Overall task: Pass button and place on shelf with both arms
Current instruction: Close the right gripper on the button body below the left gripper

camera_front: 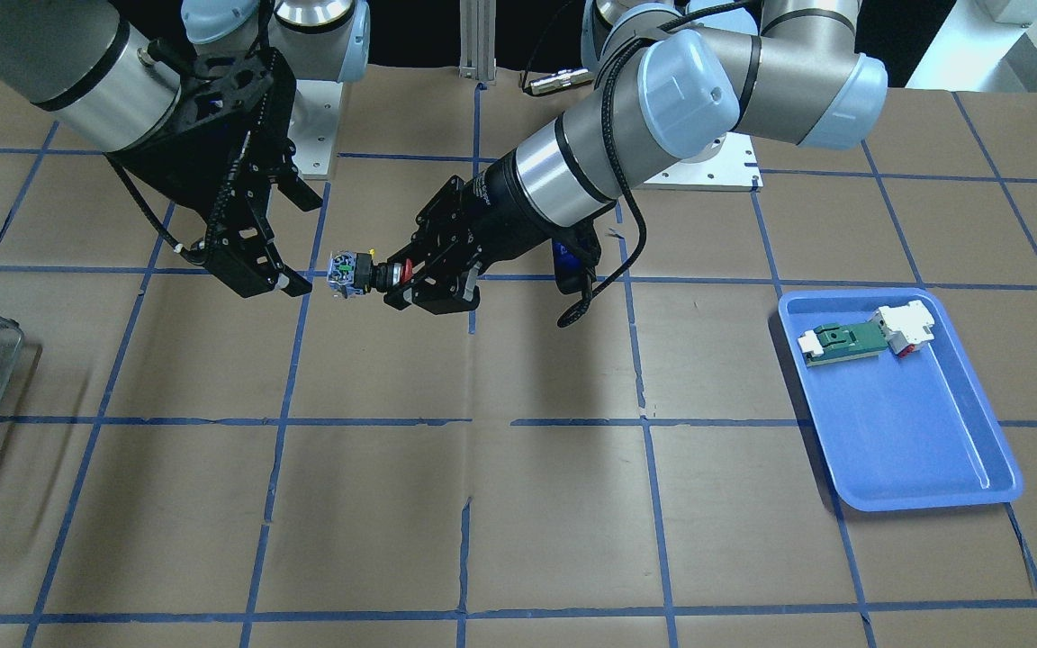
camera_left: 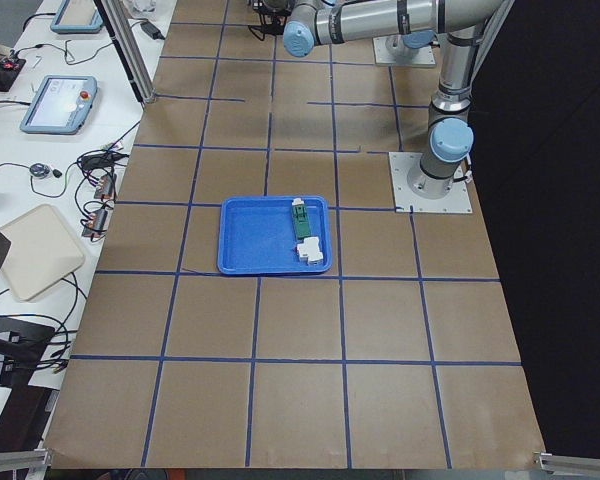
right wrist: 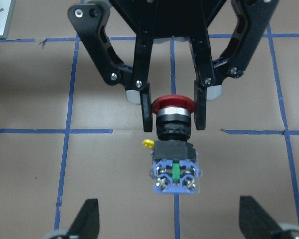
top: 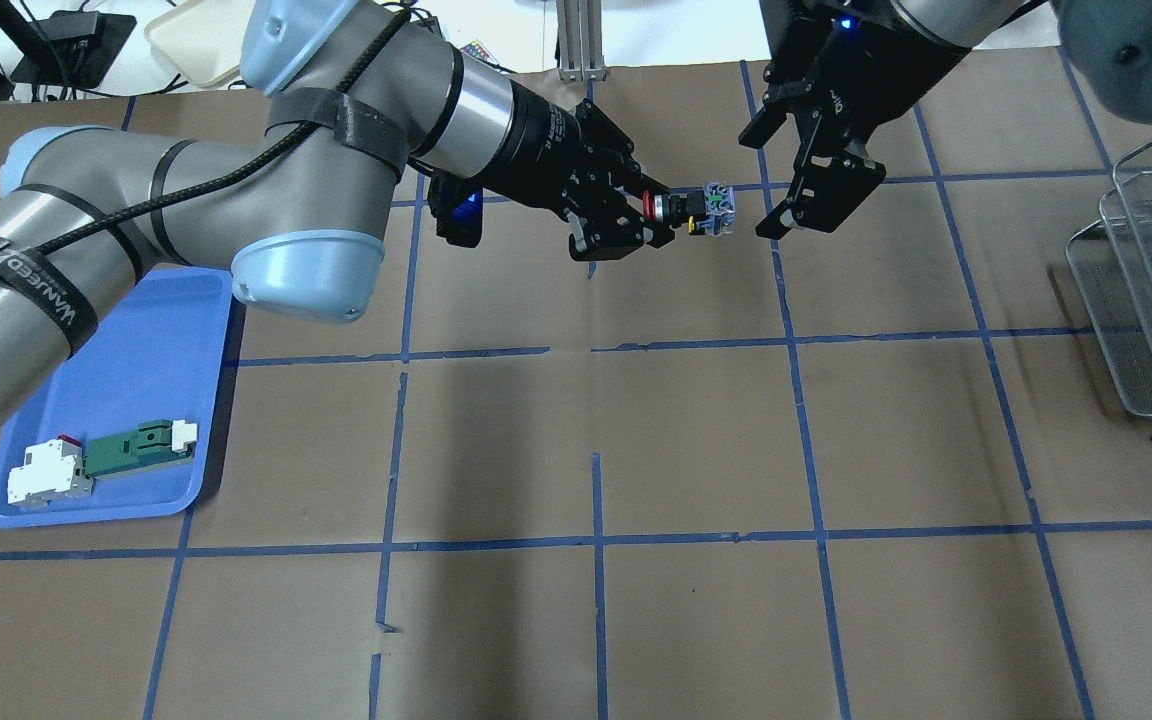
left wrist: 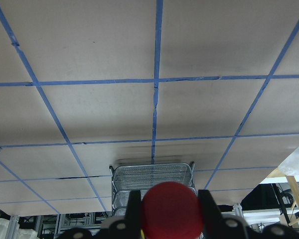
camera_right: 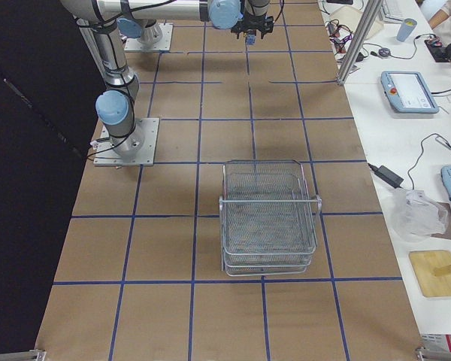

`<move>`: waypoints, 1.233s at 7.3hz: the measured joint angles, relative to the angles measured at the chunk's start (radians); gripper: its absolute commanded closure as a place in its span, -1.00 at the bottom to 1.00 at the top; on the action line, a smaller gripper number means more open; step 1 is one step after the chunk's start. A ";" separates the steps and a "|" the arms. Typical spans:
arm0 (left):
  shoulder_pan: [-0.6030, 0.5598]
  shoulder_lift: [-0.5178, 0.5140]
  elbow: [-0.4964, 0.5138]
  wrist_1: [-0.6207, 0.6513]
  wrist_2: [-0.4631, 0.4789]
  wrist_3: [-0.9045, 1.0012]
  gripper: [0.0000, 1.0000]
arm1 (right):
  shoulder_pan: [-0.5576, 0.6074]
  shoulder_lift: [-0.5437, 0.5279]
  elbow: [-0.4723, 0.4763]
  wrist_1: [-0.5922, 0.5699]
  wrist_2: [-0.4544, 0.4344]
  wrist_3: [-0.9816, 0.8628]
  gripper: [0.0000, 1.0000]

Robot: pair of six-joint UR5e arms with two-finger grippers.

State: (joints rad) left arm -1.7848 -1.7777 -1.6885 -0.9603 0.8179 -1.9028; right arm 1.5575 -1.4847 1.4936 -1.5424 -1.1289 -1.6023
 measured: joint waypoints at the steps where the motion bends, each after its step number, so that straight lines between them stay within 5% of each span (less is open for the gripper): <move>1: -0.001 0.001 0.000 0.000 0.001 -0.002 1.00 | 0.019 0.009 0.000 -0.016 -0.006 0.035 -1.00; 6: -0.002 0.011 0.001 0.003 0.000 -0.004 1.00 | 0.038 0.030 0.011 -0.029 -0.007 0.071 -1.00; 8: -0.002 0.015 0.001 0.003 -0.002 -0.004 1.00 | 0.041 0.037 0.011 -0.029 0.000 0.071 -0.37; 9: -0.002 0.017 0.001 0.003 -0.003 -0.004 1.00 | 0.043 0.036 0.011 -0.029 0.002 0.070 0.33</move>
State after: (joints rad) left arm -1.7871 -1.7603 -1.6878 -0.9572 0.8151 -1.9072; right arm 1.6001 -1.4485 1.5048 -1.5713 -1.1272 -1.5325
